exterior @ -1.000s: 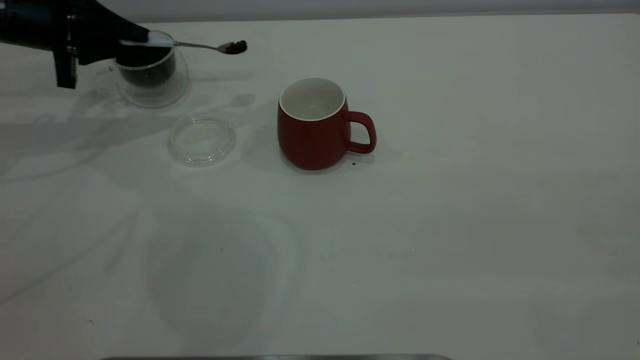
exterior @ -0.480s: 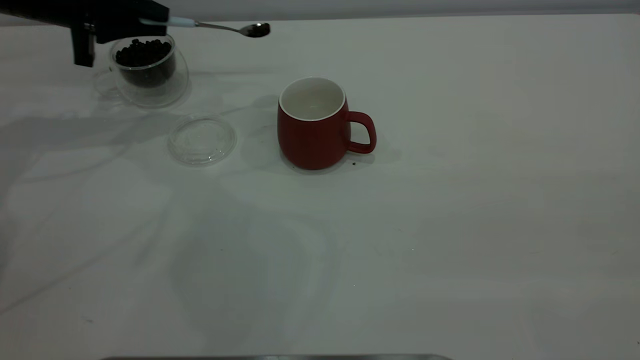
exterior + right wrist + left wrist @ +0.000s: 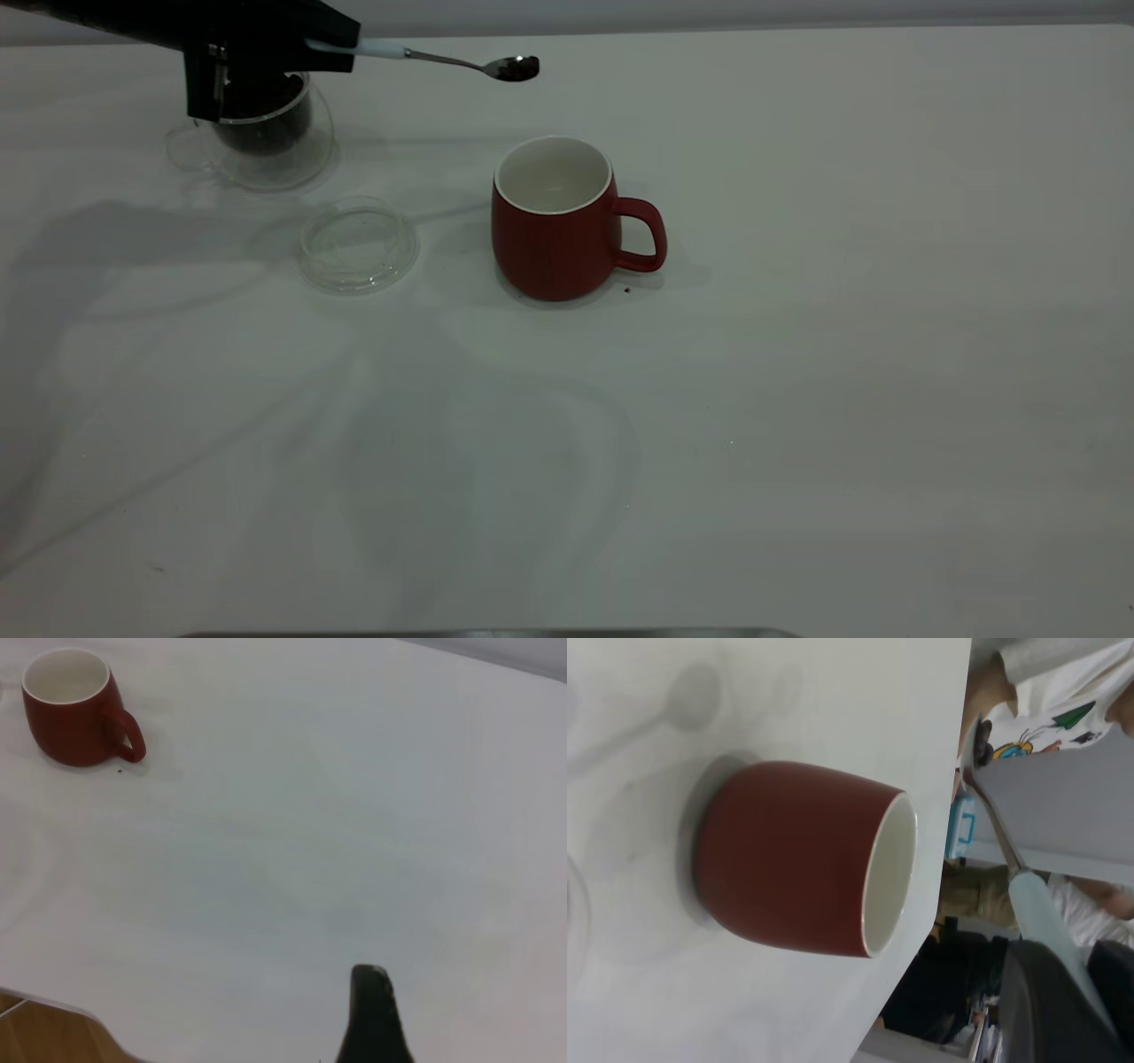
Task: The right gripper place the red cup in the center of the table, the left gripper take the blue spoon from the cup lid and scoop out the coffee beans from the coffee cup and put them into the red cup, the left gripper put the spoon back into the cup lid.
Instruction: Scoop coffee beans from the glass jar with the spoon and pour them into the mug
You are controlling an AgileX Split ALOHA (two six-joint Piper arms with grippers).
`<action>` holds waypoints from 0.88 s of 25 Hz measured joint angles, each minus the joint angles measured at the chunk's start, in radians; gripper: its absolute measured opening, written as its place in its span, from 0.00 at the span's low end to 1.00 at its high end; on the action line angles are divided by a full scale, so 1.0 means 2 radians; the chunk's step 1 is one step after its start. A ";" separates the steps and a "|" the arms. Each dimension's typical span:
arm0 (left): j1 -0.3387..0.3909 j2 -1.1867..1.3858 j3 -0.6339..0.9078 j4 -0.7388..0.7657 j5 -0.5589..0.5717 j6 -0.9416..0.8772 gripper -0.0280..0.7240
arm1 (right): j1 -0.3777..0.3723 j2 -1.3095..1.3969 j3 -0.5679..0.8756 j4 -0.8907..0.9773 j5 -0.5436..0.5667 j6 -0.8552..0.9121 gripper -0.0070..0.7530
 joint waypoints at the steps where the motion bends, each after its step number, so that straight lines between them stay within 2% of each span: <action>1: -0.002 0.000 0.000 0.002 0.000 0.000 0.20 | 0.000 0.000 0.000 0.000 0.000 0.000 0.76; 14: -0.016 0.000 0.000 0.047 0.001 0.003 0.20 | 0.000 0.000 0.000 0.000 0.000 0.000 0.76; 22: -0.028 0.000 0.000 0.051 0.001 0.054 0.20 | 0.000 0.000 0.000 0.000 0.000 0.000 0.76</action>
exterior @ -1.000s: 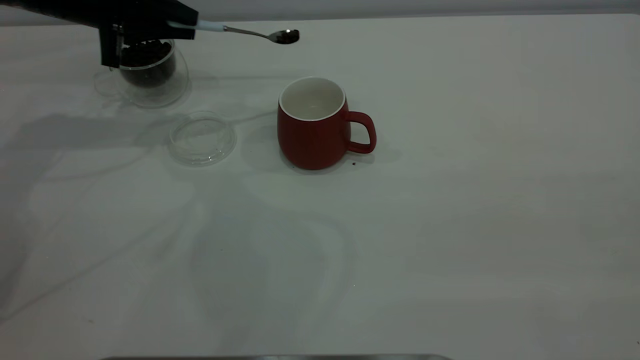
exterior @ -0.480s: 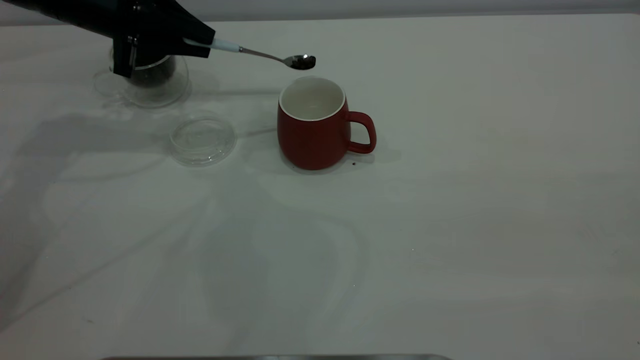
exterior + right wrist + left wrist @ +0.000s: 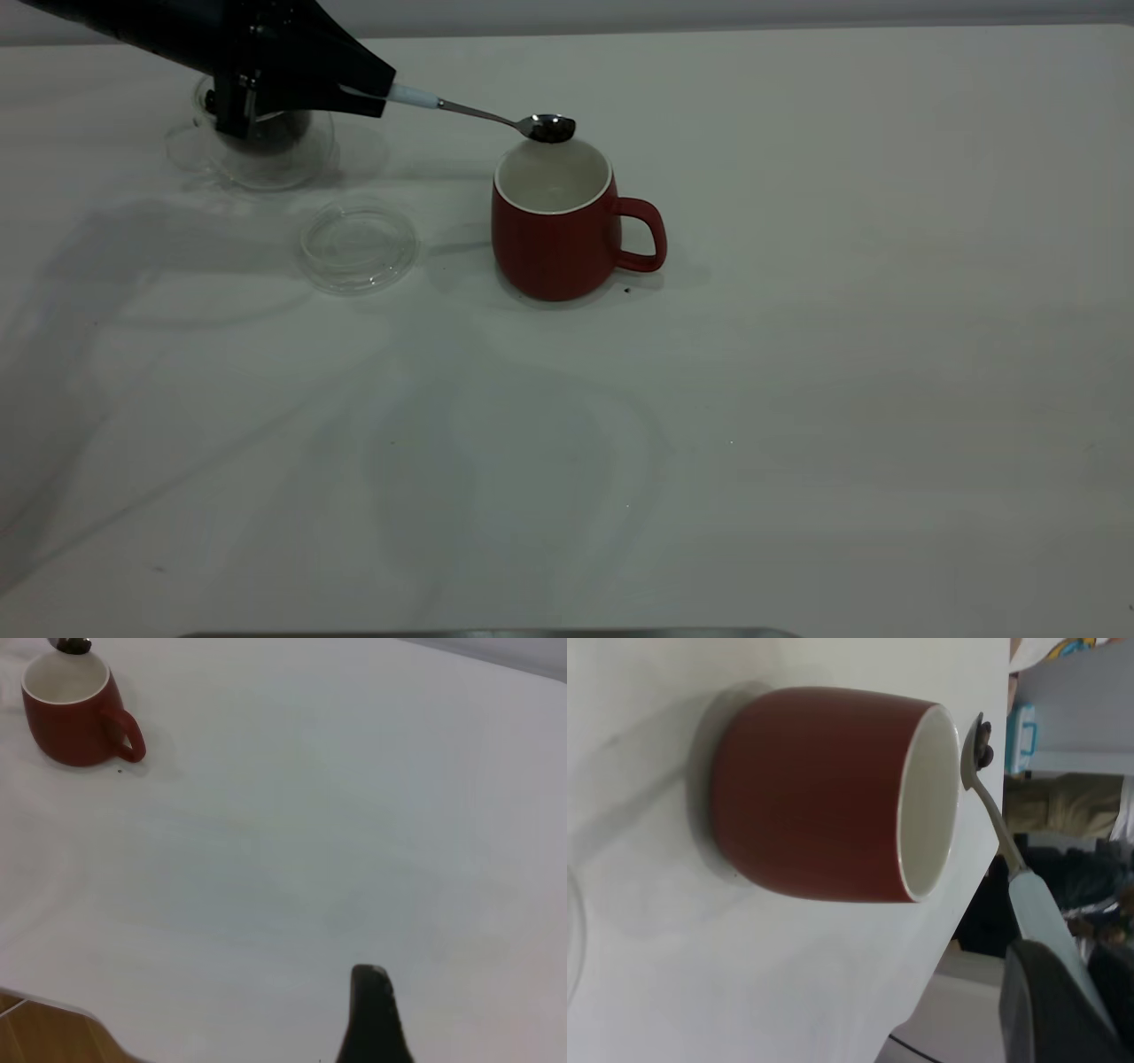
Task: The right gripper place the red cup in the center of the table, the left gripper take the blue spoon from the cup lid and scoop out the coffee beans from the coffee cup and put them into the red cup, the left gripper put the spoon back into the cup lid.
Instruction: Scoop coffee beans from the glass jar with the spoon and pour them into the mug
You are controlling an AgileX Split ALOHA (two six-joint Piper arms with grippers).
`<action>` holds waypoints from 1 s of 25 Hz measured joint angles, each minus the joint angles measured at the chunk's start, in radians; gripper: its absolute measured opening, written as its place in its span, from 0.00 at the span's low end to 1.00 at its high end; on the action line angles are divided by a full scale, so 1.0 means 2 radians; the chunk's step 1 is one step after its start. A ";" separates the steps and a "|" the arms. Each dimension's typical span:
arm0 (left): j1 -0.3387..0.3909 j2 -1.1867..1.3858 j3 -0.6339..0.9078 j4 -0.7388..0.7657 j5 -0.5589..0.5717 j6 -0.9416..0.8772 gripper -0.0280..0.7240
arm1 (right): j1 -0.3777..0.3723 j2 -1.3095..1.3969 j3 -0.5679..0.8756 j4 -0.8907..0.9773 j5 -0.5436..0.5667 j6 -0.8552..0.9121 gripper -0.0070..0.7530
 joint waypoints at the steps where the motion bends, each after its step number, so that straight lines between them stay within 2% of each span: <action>1: -0.001 0.000 0.000 0.000 0.000 0.008 0.20 | 0.000 0.000 0.000 0.000 0.000 0.000 0.76; 8: -0.002 0.000 0.000 0.038 0.000 0.051 0.20 | 0.000 0.000 0.000 0.000 0.000 0.000 0.76; 14: -0.002 0.000 0.000 0.049 0.000 0.140 0.20 | 0.000 0.000 0.000 0.000 0.000 0.000 0.76; 22: -0.002 0.000 0.000 0.001 0.000 0.299 0.20 | 0.000 0.000 0.000 0.000 0.000 0.000 0.76; 25: -0.002 0.000 0.000 -0.010 0.000 0.331 0.20 | 0.000 0.000 0.000 0.000 0.000 0.000 0.76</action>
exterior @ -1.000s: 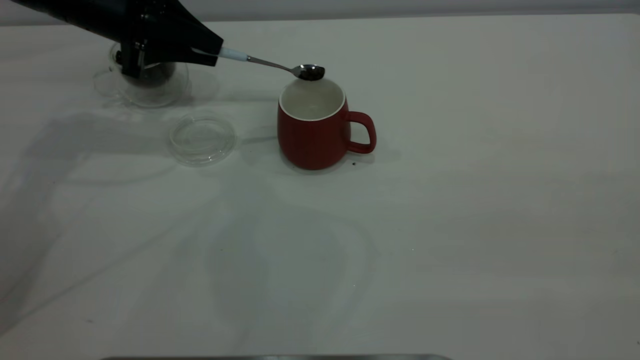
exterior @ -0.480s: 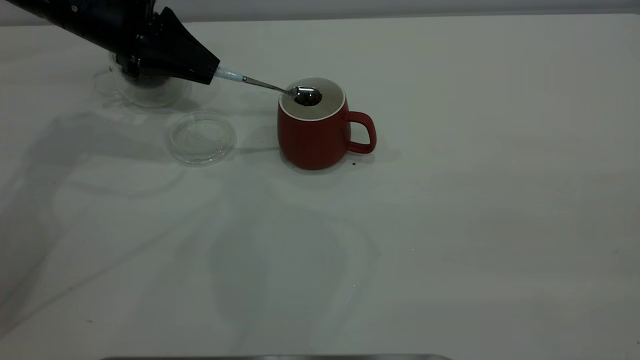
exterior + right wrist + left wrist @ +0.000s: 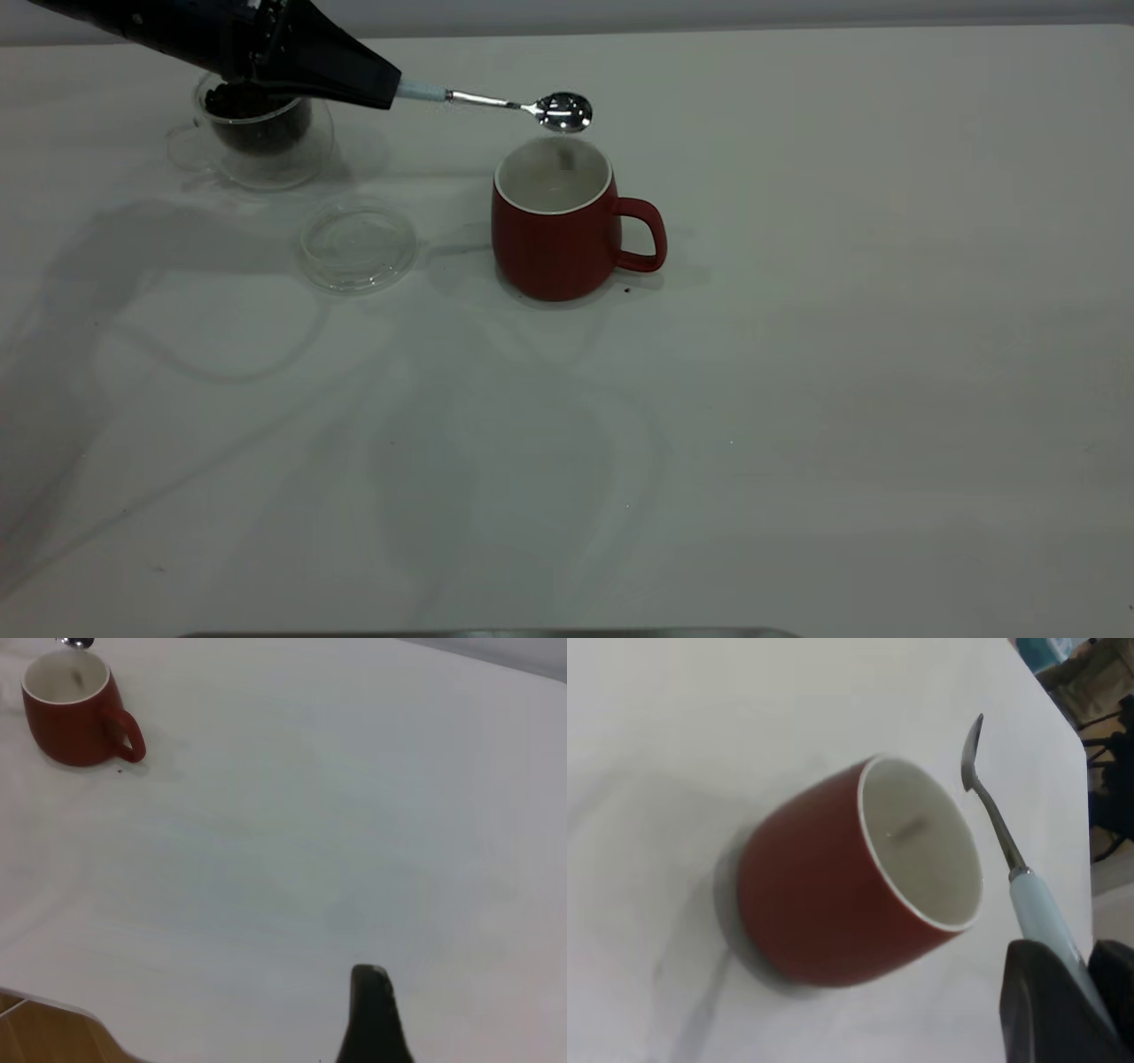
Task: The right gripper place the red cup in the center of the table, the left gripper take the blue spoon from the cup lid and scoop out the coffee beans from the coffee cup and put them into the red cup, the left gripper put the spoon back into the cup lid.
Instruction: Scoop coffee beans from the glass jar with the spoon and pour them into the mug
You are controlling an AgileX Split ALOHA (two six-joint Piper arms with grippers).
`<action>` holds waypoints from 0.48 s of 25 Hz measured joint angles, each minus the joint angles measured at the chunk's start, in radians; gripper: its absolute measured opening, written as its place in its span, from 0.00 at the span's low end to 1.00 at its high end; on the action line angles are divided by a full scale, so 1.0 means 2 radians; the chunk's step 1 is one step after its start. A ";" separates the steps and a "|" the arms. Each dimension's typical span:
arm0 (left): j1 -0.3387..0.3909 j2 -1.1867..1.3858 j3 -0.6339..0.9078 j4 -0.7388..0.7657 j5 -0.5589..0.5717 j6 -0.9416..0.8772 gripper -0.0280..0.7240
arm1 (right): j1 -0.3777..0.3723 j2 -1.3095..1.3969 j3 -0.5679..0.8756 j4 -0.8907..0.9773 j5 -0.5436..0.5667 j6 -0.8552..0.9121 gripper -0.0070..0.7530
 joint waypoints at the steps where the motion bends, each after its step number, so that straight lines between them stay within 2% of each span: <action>1: 0.000 0.000 0.000 -0.002 0.000 0.004 0.20 | 0.000 0.000 0.000 0.000 0.000 0.000 0.76; 5: 0.000 0.000 0.000 -0.005 0.000 -0.014 0.20 | 0.000 0.000 0.000 0.000 0.000 0.000 0.76; 12: 0.007 -0.025 0.000 -0.012 0.000 -0.158 0.20 | 0.000 0.000 0.000 0.000 0.000 0.000 0.76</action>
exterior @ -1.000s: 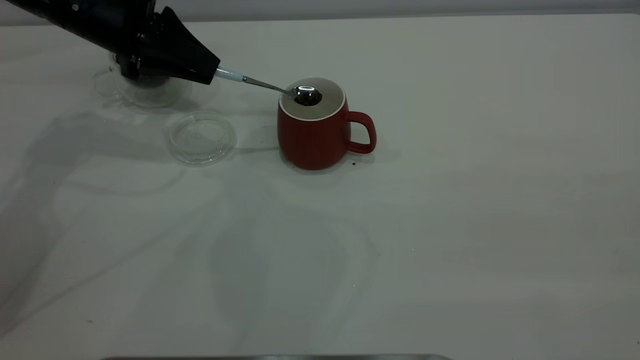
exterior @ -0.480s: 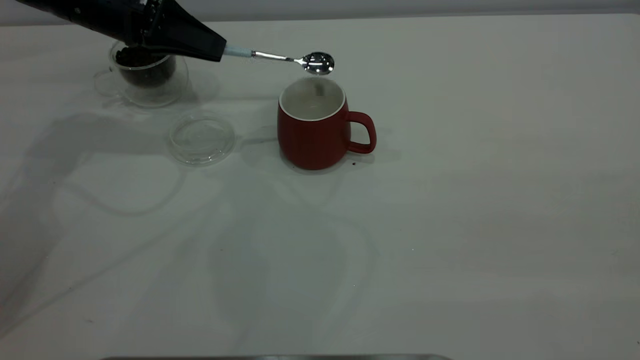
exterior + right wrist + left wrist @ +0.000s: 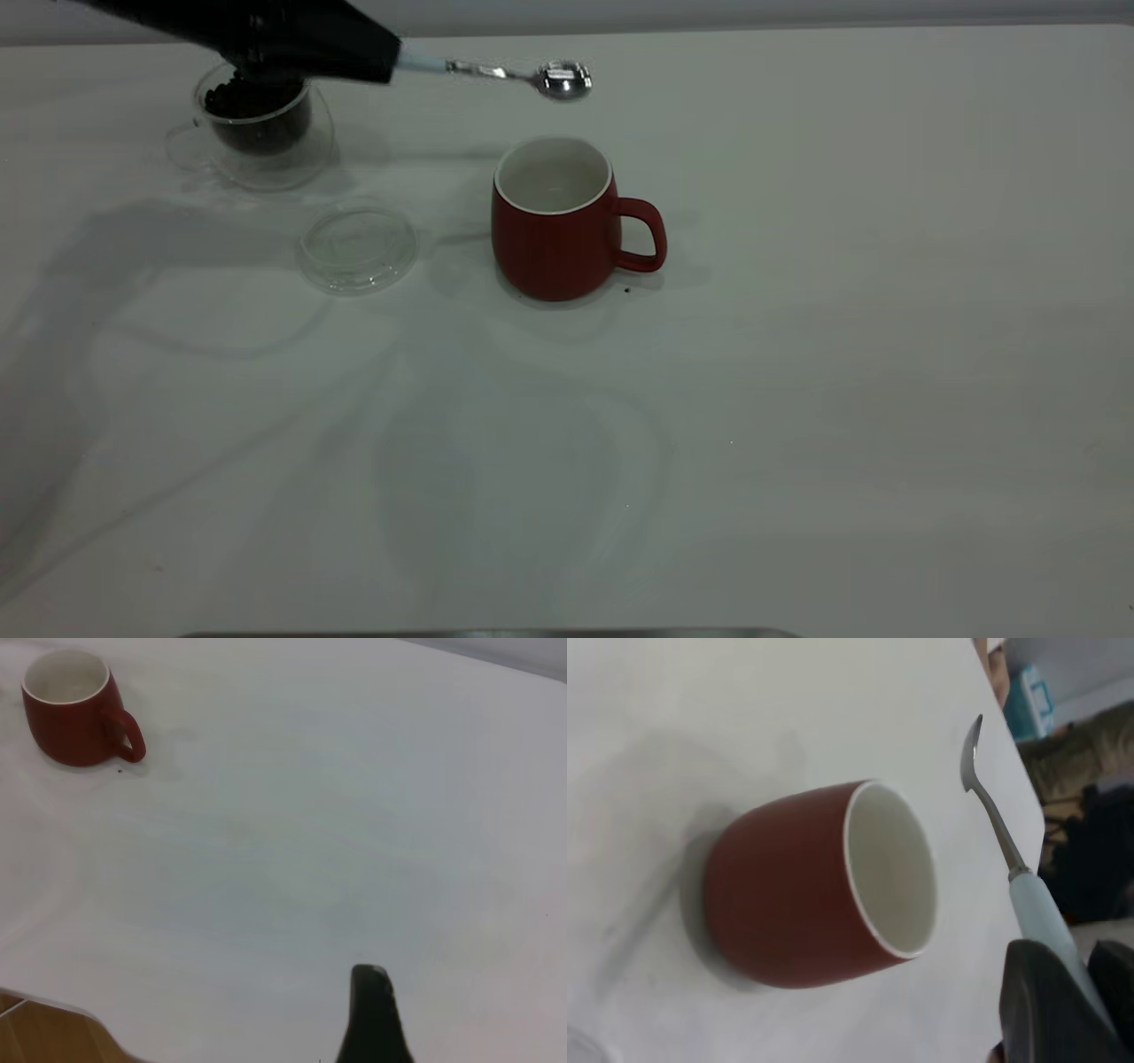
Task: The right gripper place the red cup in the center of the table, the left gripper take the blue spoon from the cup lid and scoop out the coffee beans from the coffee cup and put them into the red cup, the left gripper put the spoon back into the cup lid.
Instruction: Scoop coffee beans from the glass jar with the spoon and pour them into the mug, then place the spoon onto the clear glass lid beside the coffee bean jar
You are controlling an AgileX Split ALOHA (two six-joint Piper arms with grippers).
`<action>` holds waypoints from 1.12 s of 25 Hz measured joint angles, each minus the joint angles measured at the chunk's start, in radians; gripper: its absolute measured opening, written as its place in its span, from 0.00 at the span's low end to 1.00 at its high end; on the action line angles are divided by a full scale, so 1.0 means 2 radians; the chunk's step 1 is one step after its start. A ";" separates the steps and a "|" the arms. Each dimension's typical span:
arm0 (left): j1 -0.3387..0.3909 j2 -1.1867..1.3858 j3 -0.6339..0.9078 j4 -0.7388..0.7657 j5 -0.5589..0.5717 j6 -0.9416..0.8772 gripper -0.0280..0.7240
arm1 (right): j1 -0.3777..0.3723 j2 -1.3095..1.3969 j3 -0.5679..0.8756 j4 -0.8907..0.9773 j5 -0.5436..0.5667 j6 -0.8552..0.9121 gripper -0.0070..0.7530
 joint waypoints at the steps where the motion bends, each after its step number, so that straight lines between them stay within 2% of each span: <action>1: 0.003 -0.008 0.000 0.004 0.000 -0.019 0.20 | 0.000 0.000 0.000 0.000 0.000 0.000 0.76; 6: 0.037 -0.067 0.000 0.045 0.003 -0.101 0.20 | 0.000 0.000 0.000 0.000 0.000 0.000 0.76; 14: 0.094 -0.095 0.005 0.173 0.003 -0.235 0.20 | 0.000 0.000 0.000 0.000 0.000 0.000 0.76; 22: 0.122 -0.095 0.082 0.186 0.003 -0.216 0.20 | 0.000 0.000 0.000 0.000 0.000 0.000 0.76; 28: 0.141 -0.096 0.135 0.185 -0.047 -0.184 0.20 | 0.000 0.000 0.000 0.000 0.000 0.000 0.76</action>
